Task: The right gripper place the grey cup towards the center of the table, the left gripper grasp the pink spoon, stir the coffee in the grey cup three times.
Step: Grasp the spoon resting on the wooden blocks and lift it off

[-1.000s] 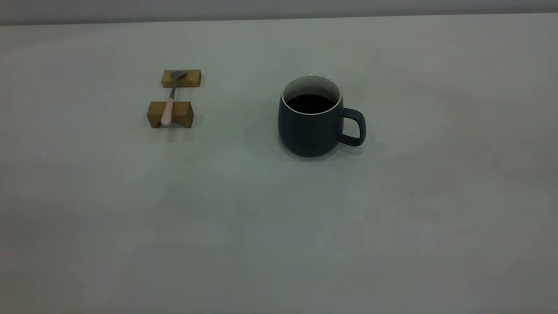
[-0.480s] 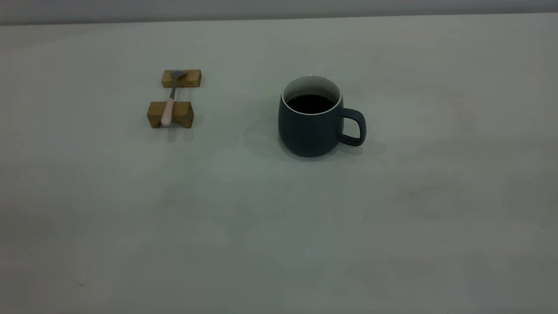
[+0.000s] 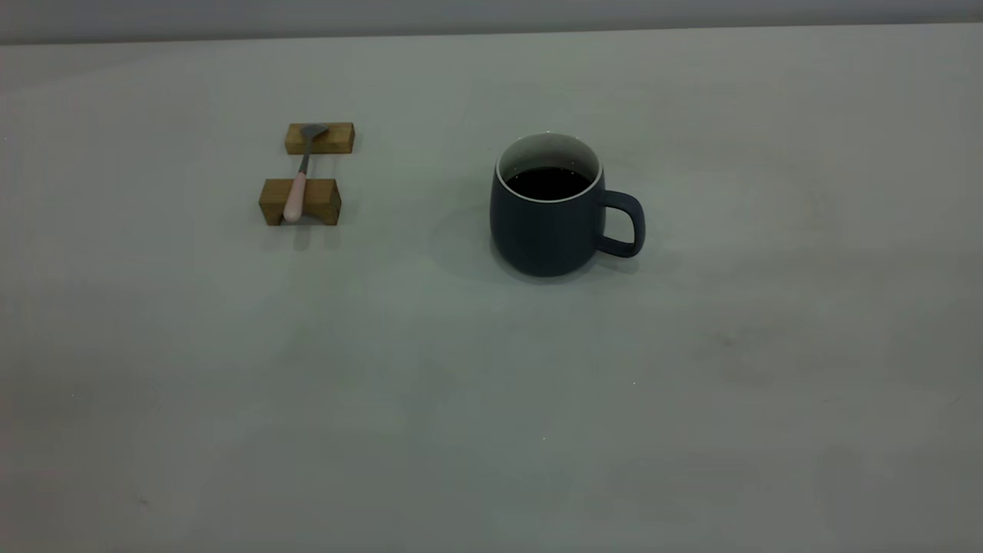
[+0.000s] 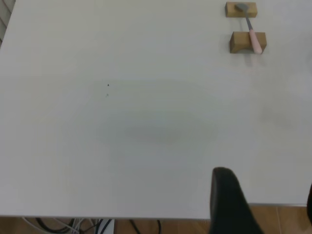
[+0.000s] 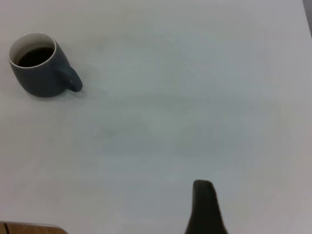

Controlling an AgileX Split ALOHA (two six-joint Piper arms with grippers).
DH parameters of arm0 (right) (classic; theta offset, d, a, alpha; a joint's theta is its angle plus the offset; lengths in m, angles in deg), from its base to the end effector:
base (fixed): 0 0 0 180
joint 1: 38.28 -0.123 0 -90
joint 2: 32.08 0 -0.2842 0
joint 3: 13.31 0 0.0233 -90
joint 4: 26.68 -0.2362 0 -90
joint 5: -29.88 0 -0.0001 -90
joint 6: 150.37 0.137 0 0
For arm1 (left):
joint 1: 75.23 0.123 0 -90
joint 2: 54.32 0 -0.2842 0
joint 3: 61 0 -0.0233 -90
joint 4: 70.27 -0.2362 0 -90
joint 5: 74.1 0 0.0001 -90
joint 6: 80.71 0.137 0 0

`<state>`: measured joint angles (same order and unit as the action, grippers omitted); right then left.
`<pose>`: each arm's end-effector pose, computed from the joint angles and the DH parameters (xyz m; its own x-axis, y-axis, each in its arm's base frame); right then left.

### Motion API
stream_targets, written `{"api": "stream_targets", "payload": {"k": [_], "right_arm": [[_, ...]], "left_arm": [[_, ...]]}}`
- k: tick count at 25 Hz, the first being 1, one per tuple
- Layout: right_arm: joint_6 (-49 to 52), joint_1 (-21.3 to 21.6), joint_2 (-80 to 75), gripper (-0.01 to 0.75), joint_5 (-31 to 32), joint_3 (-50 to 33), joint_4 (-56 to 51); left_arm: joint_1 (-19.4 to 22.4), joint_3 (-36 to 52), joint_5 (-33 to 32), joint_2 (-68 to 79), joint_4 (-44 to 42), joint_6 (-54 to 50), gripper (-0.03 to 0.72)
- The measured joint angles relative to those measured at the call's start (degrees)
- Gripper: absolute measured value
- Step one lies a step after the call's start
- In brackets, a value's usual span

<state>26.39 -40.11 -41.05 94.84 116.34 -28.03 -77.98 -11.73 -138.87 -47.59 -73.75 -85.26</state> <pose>0.0235 0.0037 0.2307 -0.5599 -0.0645 -0.8260 -0.0757 0.9968 -0.0265 0.0184 0.0066 0.2377 -0.5097 -0.0290 -0.8599 -0.0265 0.9995 -0.0179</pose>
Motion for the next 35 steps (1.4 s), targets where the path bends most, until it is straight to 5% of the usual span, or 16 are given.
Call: {"api": "stream_targets", "payload": {"k": [25,31,35], "right_arm": [[0.00,0.00,0.00,0.284,0.00,0.00,-0.06],[0.00,0.00,0.00,0.237,0.00,0.00,-0.06],[0.00,0.00,0.00,0.235,0.00,0.00,-0.06]], "left_arm": [[0.00,-0.51,0.59,0.95,-1.30,-0.54,0.481],[0.00,-3.99,9.46,19.95,-6.23,-7.41,0.651],[0.00,-5.45,23.15,37.92,-7.40,-9.01,0.679]]}}
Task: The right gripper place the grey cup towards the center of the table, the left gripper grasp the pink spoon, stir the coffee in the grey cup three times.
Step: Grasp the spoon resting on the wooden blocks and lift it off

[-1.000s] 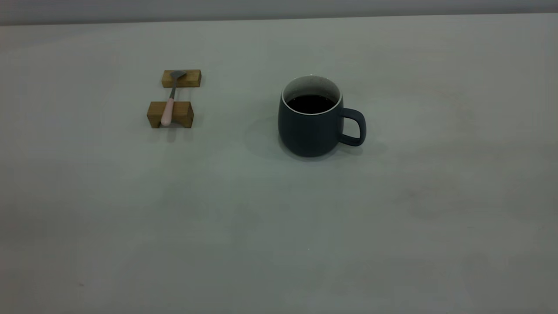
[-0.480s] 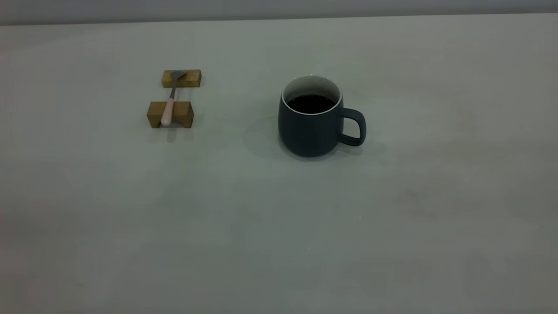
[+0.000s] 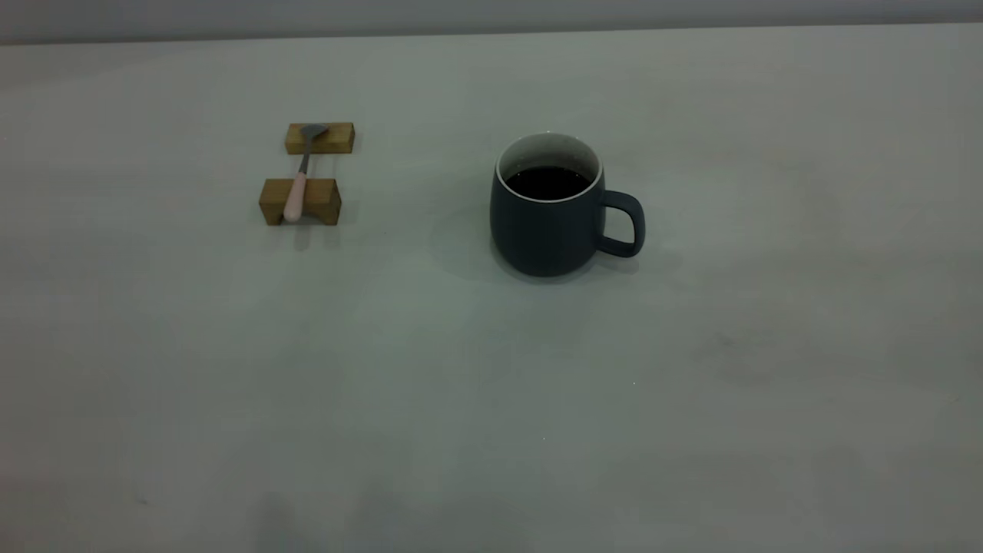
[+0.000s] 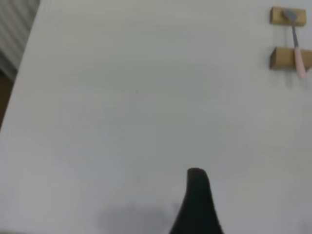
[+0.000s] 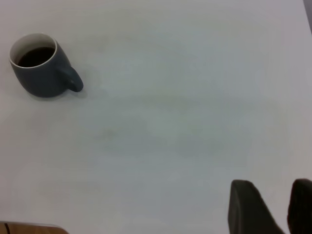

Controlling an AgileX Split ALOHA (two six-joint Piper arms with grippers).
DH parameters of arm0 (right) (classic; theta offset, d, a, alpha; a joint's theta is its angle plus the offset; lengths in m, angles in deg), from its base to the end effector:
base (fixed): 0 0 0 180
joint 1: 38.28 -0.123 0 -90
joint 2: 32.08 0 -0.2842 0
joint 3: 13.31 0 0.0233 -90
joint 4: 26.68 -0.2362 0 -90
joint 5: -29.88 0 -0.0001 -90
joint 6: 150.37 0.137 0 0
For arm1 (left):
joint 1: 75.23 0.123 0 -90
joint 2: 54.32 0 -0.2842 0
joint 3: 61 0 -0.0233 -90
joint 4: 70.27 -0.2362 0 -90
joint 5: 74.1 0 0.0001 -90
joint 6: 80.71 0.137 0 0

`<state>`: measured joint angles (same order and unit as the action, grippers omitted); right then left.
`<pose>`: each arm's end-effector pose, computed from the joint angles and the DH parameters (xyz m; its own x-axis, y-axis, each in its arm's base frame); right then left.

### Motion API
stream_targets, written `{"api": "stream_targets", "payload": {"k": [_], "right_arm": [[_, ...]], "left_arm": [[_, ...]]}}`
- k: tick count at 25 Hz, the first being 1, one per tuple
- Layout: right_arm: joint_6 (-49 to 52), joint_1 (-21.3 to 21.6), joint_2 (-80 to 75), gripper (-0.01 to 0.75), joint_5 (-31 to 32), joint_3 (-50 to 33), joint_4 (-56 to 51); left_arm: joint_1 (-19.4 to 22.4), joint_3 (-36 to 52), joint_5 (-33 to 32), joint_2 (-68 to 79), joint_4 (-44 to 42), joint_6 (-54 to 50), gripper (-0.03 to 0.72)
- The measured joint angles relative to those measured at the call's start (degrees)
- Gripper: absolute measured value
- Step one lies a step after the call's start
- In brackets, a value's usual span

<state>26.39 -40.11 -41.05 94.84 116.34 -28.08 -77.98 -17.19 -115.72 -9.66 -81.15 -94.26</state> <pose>0.0235 0.0038 0.2307 -0.5599 -0.0641 -0.8261 -0.0762 0.9968 -0.0257 0.1387 0.0105 0.2657 -0.6290 -0.0628 -0.7749 -0.1083 0.9941 0.0073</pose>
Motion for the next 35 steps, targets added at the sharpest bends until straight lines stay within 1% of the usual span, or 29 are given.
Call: {"api": "stream_targets", "payload": {"k": [2,5,7,10,15,19,22,27,35], "right_arm": [[0.00,0.00,0.00,0.235,0.00,0.00,0.00],[0.00,0.00,0.00,0.236,0.00,0.00,0.00],[-0.06,0.00,0.00,0.238,0.00,0.00,0.00],[-0.06,0.00,0.06,0.238,0.00,0.00,0.00],[0.00,0.00,0.06,0.238,0.00,0.00,0.00],[0.00,0.00,0.06,0.238,0.00,0.00,0.00],[0.00,0.00,0.06,0.238,0.00,0.00,0.00],[0.00,0.00,0.06,0.238,0.00,0.00,0.00],[0.00,0.00,0.06,0.238,0.00,0.00,0.00]], "left_arm": [[0.00,-0.89,7.40,8.38,-0.15,-0.52,0.676],[0.00,-3.14,14.52,21.16,0.44,-2.33,0.676],[-0.50,-5.43,17.33,29.97,1.84,-2.82,0.671],[-2.57,-9.87,19.99,41.85,3.71,-3.20,0.667],[-6.94,-19.19,21.84,60.60,4.37,-4.74,0.666],[-9.50,-26.69,22.08,73.27,5.07,-4.97,0.665],[-11.03,-31.67,22.20,80.20,6.11,-4.97,0.663],[-12.58,-36.98,22.54,86.98,7.10,-4.97,0.657],[-12.70,-40.45,24.03,95.00,8.84,-4.97,0.636]]}}
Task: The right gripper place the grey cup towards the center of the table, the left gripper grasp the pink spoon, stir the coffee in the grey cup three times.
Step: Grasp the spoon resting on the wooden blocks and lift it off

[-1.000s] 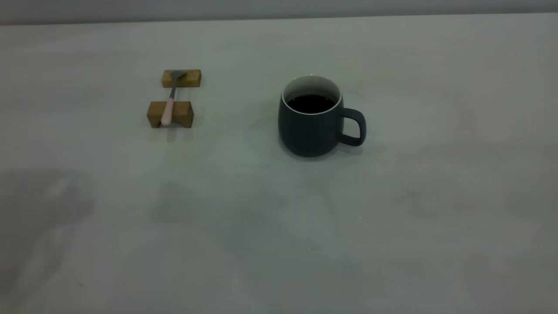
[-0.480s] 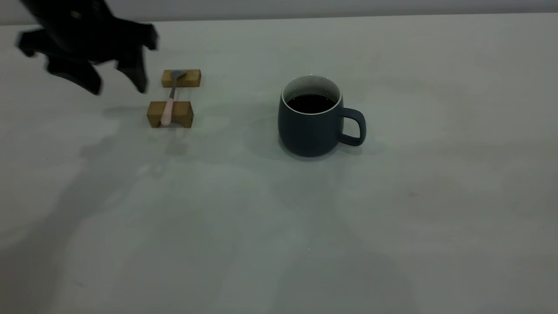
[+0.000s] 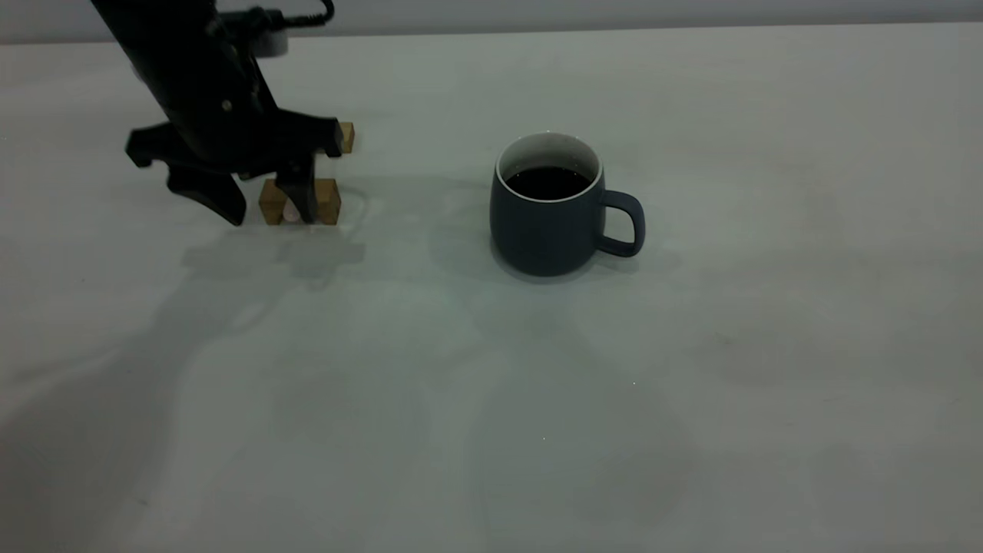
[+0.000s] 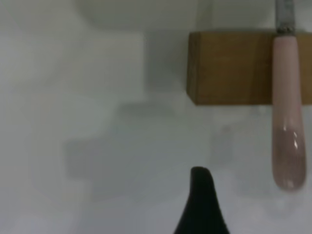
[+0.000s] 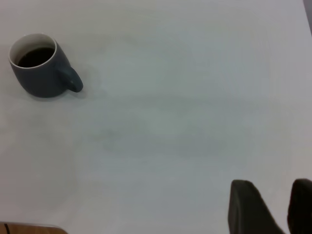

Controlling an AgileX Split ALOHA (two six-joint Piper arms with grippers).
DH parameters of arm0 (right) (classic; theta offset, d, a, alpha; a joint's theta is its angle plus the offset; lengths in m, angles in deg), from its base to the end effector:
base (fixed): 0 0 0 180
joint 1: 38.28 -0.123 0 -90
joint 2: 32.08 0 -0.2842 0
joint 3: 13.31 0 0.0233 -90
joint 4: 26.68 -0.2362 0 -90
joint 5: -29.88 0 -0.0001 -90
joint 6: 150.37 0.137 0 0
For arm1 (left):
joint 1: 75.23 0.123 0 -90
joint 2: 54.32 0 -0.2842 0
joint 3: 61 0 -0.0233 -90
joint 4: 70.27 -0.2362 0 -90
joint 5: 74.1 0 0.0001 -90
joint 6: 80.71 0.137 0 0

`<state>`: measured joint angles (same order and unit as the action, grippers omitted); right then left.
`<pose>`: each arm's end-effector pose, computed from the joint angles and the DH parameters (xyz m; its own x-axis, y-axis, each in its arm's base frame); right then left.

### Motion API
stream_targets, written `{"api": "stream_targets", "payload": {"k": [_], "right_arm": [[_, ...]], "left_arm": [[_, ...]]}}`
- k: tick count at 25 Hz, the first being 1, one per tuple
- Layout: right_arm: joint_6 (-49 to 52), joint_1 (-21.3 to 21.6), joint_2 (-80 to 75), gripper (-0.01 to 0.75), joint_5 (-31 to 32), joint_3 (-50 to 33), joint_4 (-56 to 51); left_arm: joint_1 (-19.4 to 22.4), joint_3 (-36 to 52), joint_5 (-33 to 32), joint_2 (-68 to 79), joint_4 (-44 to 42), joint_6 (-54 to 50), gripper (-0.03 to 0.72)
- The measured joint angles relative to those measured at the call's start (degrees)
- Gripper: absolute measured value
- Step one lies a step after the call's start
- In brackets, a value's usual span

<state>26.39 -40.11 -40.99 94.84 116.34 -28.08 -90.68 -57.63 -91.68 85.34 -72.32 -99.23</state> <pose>0.0234 0.0038 0.2307 -0.5591 -0.0641 -0.8266 -0.0761 0.9968 -0.0258 0.4078 -0.1112 0.0030 -0.9464 -0.0342 -0.3213 -0.0072 0.9964 -0.0849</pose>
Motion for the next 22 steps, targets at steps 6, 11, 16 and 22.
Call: {"api": "stream_targets", "payload": {"k": [6,11,16,22], "right_arm": [[0.00,0.00,0.00,0.238,0.00,0.00,0.00],[0.00,0.00,0.00,0.238,0.00,0.00,0.00],[0.00,0.00,0.00,0.238,0.00,0.00,0.00],[0.00,0.00,0.00,0.238,0.00,0.00,0.00]], "left_arm": [[-0.56,-1.75,1.27,2.25,0.36,0.00,0.501],[-0.58,-2.37,1.93,2.30,3.15,0.00,0.254],[-0.58,-2.64,0.78,2.30,5.58,0.01,0.169],[-0.58,-8.79,-11.92,-1.49,11.77,-2.36,0.169]]}}
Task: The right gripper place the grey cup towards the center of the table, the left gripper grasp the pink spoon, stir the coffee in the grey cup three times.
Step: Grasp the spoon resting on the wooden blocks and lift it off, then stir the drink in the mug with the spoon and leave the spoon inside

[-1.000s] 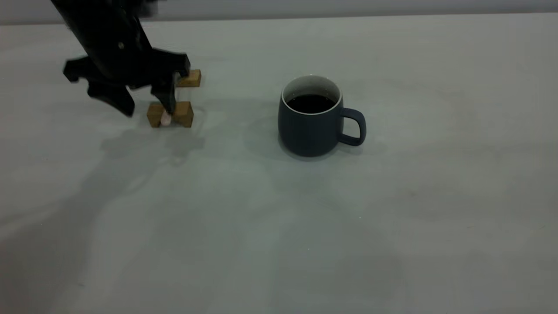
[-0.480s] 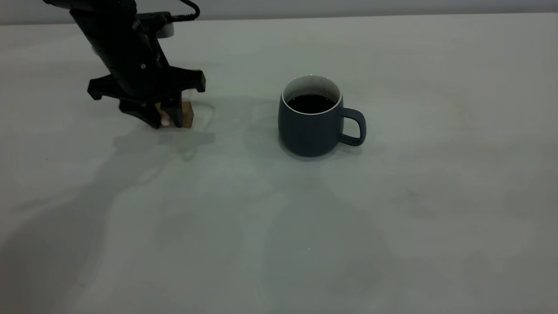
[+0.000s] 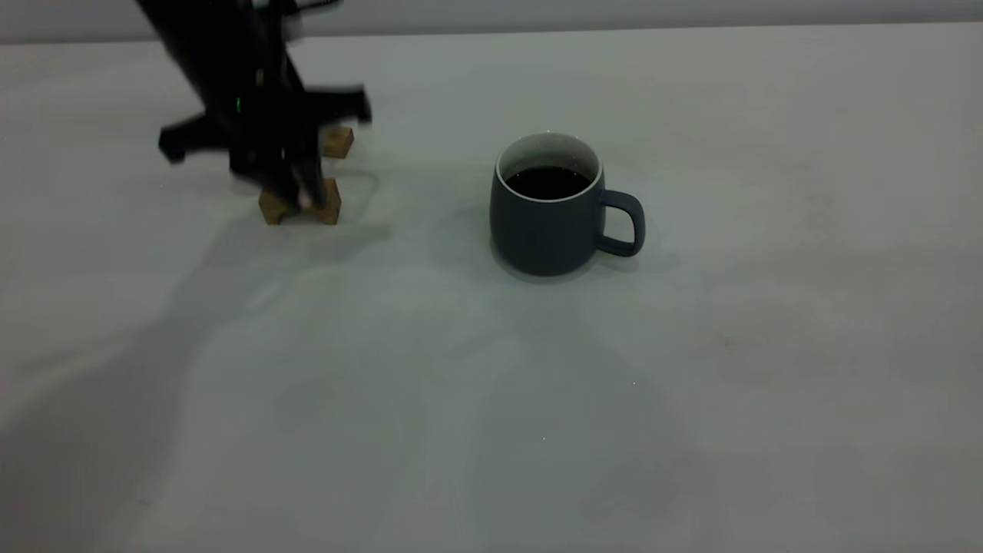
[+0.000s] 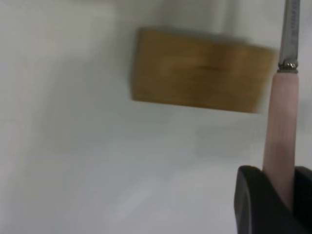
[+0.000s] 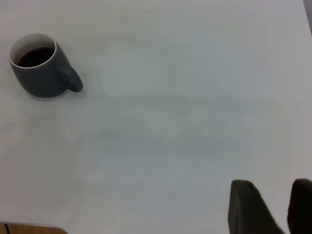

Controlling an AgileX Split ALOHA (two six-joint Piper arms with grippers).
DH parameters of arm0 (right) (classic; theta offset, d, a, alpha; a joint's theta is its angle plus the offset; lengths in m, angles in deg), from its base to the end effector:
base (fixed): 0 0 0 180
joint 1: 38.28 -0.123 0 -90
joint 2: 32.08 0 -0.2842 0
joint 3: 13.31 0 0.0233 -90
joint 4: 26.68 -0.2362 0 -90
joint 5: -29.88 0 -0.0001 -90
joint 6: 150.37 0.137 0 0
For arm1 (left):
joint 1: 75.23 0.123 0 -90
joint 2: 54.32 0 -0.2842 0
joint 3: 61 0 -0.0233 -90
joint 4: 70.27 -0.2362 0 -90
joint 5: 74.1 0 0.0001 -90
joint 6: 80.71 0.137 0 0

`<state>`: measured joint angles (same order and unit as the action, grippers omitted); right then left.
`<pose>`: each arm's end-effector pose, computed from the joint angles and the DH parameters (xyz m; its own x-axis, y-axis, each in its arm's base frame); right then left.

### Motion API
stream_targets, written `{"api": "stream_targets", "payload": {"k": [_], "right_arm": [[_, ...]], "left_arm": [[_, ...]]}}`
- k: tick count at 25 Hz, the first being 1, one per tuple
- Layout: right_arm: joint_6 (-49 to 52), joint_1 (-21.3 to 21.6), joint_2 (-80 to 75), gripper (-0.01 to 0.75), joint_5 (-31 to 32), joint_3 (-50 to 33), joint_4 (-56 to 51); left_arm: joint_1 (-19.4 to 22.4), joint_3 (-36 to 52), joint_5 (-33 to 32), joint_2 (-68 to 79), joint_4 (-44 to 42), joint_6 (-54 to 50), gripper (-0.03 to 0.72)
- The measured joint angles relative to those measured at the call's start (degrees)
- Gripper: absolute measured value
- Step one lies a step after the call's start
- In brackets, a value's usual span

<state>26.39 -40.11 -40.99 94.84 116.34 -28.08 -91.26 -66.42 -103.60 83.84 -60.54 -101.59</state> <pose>0.0234 0.0038 0.2307 -0.5591 -0.0641 -0.8266 -0.0761 0.9968 -0.0258 0.4230 -0.1334 0.0396 -0.9432 -0.2375 -0.2322 -0.1865 0.9572 -0.2214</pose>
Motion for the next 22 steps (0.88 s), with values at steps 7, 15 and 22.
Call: {"api": "stream_targets", "payload": {"k": [7,15,22], "right_arm": [[0.00,0.00,0.00,0.238,0.00,0.00,0.00],[0.00,0.00,0.00,0.238,0.00,0.00,0.00],[0.00,0.00,0.00,0.238,0.00,0.00,0.00]], "left_arm": [[0.00,-9.62,-19.68,-6.72,23.27,-21.07,0.169],[-0.04,-11.97,-28.99,-6.25,54.66,-38.28,0.169],[-0.04,-12.03,-33.57,0.51,62.92,-40.92,0.169]]}}
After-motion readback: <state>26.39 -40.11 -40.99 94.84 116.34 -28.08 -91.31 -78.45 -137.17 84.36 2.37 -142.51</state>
